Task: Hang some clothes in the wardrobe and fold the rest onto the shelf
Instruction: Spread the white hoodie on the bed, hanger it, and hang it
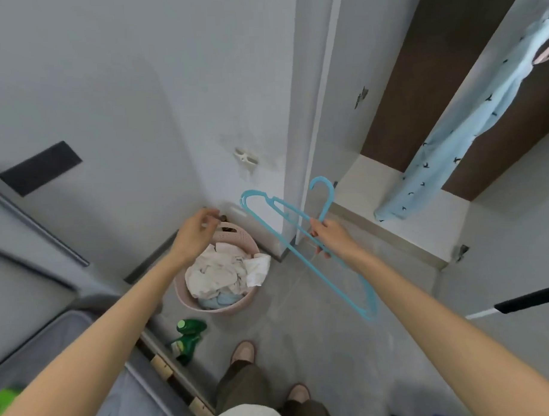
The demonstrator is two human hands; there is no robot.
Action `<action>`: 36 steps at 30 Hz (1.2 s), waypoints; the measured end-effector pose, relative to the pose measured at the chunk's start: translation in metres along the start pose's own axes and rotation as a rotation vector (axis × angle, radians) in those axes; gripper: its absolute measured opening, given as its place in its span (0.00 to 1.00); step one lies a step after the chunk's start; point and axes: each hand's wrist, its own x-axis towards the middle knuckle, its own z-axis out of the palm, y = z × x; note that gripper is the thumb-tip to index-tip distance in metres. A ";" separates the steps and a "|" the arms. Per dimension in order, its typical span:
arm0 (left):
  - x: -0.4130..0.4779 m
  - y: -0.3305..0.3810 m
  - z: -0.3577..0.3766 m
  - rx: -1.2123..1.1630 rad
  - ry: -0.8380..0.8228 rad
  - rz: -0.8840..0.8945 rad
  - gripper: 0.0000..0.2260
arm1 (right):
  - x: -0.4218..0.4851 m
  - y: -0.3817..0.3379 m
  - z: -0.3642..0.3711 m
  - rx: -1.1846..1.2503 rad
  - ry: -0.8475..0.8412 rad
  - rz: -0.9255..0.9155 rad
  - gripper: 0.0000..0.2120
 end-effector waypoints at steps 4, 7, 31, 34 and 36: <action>0.006 -0.040 -0.015 0.017 -0.009 -0.074 0.10 | 0.027 -0.009 0.037 -0.041 -0.018 -0.010 0.13; 0.018 -0.074 -0.022 0.038 -0.021 -0.135 0.12 | 0.051 -0.015 0.068 -0.075 -0.040 -0.014 0.13; 0.179 -0.357 0.118 0.010 -0.300 -0.299 0.17 | 0.284 0.101 0.267 0.062 0.081 0.072 0.13; 0.197 -0.398 0.152 0.000 -0.310 -0.321 0.18 | 0.311 0.130 0.287 0.069 0.083 0.068 0.13; 0.209 -0.425 0.174 0.026 -0.320 -0.300 0.18 | 0.327 0.149 0.298 0.062 0.080 0.053 0.13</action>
